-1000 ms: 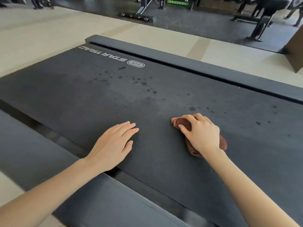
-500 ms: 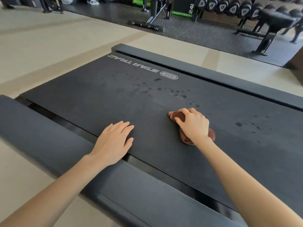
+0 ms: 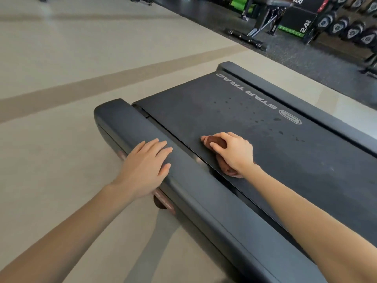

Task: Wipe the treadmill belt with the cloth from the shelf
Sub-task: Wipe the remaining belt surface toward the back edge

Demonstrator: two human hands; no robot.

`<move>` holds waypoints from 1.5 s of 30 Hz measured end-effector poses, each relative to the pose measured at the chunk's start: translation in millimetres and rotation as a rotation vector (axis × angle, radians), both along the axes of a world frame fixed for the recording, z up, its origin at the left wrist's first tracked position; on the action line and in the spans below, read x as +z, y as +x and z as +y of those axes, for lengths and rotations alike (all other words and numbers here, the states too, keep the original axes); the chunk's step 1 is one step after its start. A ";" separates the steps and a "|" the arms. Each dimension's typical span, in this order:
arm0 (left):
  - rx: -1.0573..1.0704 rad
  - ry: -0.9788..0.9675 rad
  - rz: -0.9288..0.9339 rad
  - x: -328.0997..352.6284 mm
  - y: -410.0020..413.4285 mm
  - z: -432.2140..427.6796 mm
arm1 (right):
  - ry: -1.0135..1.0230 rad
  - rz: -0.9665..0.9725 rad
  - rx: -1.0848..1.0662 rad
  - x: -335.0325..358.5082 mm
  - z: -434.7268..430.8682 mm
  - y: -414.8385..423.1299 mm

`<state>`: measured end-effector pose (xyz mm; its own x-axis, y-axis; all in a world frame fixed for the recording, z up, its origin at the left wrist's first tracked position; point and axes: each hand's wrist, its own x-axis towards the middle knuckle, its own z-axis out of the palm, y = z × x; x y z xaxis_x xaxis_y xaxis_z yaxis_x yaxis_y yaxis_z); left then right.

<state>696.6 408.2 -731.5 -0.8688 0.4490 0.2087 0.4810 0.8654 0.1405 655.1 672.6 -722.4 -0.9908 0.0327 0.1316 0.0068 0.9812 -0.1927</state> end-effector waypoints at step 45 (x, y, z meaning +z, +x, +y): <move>0.660 -0.196 -0.054 232.0 105.7 -312.3 | -0.097 0.292 1.056 226.0 -384.3 -15.8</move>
